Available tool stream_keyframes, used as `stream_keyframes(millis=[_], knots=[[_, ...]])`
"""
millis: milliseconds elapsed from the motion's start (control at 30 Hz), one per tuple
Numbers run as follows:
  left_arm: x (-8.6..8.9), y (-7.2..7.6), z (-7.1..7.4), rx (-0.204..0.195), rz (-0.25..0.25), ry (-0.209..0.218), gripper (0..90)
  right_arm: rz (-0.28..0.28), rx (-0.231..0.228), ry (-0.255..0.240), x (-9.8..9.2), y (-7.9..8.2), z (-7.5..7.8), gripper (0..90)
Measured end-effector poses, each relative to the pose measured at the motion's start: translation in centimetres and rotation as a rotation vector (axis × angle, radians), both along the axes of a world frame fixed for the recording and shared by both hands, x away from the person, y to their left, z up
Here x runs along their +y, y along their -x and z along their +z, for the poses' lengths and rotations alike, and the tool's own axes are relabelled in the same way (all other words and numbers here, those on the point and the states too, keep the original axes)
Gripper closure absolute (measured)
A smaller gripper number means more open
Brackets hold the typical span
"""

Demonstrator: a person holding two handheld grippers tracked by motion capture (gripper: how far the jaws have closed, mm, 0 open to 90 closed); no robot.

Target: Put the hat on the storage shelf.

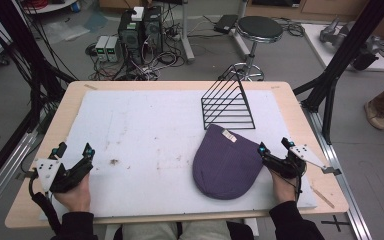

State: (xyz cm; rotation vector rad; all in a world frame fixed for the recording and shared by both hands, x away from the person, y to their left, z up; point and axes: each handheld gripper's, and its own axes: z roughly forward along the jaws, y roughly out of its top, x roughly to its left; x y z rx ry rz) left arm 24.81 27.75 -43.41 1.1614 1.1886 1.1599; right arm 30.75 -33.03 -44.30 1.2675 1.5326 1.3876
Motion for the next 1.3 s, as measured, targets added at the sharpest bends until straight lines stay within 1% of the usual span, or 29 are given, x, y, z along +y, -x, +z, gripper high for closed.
stream_keyframes(millis=[167,333,533,633,833,933,967,1033,1100,1133,1167,1233,1300], knots=[[-0.3,-0.3,0.0,0.001,-0.009,-0.001,23.7,0.001,0.0,-0.003,-0.3,0.3,0.0,10.1],[-0.2,-0.3,0.0,-0.003,-0.007,0.002,23.7,-0.006,0.003,-0.017,-0.5,0.4,0.0,10.2],[-0.1,-0.2,0.0,0.002,-0.003,0.007,23.7,-0.002,0.002,-0.016,-0.3,0.3,0.0,10.2],[-0.1,-0.2,0.0,-0.002,-0.012,0.009,23.5,-0.002,0.007,-0.014,-0.4,0.3,0.0,10.2],[0.0,-0.2,0.0,-0.002,-0.008,0.014,23.5,-0.002,-0.007,-0.002,-0.2,0.3,0.1,10.2],[0.0,-0.2,0.0,0.005,-0.003,0.016,23.5,0.011,-0.018,0.001,0.0,0.4,0.3,10.2],[0.1,-0.2,0.0,0.01,0.001,0.012,23.6,0.038,-0.021,0.006,0.3,0.4,0.5,10.2],[0.1,-0.2,0.0,0.014,0.008,0.012,23.6,0.074,-0.03,0.025,0.7,0.3,0.8,10.2],[0.2,-0.1,0.0,0.009,0.015,0.019,23.6,0.101,-0.041,0.042,1.0,0.4,1.1,10.2],[0.2,-0.1,0.0,0.009,0.015,0.019,23.6,0.116,-0.044,0.041,1.0,0.4,1.2,10.2],[0.3,-0.1,0.0,0.009,0.014,0.023,23.6,0.116,-0.044,0.041,1.0,0.4,1.2,10.2],[0.4,-0.1,0.0,0.016,0.014,0.029,23.6,0.151,-0.034,0.023,1.1,0.3,1.4,10.2],[0.5,-0.1,-0.1,0.016,0.012,0.032,23.6,0.181,-0.039,0.028,1.3,0.4,1.8,10.2]])
